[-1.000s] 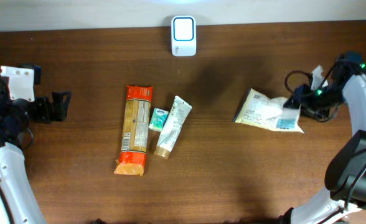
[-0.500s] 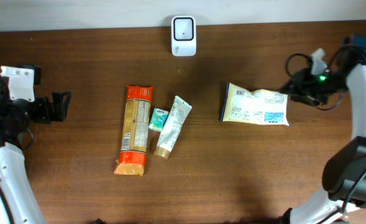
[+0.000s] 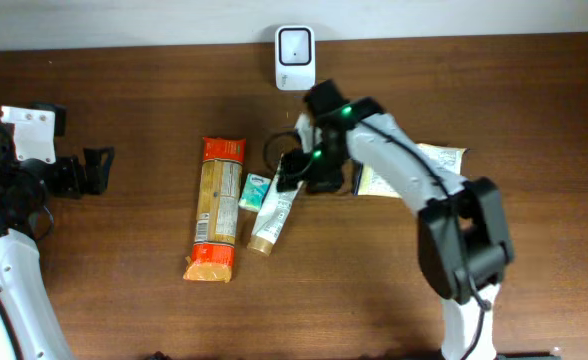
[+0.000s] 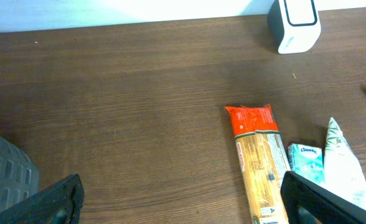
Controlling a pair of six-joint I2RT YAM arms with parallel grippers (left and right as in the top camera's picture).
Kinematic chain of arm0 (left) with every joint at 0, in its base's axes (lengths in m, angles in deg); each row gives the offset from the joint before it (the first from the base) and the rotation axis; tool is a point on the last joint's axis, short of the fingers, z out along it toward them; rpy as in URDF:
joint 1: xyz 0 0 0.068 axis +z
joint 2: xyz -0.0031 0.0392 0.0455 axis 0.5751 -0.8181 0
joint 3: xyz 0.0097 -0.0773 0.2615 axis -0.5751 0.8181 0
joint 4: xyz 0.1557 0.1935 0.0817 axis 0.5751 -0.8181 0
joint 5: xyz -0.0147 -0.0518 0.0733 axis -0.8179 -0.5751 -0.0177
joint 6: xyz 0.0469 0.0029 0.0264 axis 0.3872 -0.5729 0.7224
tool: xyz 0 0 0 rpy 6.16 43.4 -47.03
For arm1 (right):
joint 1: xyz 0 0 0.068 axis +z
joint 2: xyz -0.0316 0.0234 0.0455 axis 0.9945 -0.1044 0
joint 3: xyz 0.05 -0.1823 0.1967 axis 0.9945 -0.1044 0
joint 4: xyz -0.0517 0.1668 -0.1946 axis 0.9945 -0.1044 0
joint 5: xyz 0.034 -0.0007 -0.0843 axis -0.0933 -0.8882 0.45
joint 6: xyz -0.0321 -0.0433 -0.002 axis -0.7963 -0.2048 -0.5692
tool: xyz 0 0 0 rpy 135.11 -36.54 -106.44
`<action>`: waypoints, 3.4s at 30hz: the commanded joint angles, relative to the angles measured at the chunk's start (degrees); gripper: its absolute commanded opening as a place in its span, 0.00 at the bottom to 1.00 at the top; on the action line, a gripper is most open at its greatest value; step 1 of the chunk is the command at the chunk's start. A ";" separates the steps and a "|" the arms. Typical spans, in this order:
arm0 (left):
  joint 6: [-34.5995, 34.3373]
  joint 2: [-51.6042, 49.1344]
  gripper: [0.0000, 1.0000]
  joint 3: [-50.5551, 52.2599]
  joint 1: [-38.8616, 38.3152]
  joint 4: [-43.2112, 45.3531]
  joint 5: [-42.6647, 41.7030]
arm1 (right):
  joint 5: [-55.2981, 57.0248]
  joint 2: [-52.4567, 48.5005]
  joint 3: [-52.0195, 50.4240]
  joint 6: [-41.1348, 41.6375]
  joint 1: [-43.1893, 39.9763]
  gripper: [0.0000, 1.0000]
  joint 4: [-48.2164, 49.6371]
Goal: Scan the item barcode
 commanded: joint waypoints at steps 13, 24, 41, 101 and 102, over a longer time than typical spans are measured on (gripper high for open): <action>0.94 0.09 0.99 -0.46 0.20 0.13 -0.79 | 13.79 -5.57 0.22 9.27 7.41 0.38 3.61; 0.94 0.09 0.99 -0.46 0.20 0.13 -0.79 | 15.56 -4.07 5.99 -1.64 6.12 0.04 -4.59; 0.94 0.09 0.99 -0.46 0.20 0.13 -0.79 | 43.93 -3.63 6.93 -85.68 5.42 0.07 2.05; 0.94 0.09 0.99 -0.46 0.20 0.11 -0.79 | 2.49 -5.38 25.51 -36.96 -13.66 0.99 -24.70; 0.94 0.07 0.99 -0.46 0.20 0.11 -0.79 | 0.70 -5.90 23.91 -40.09 -14.71 0.99 -24.52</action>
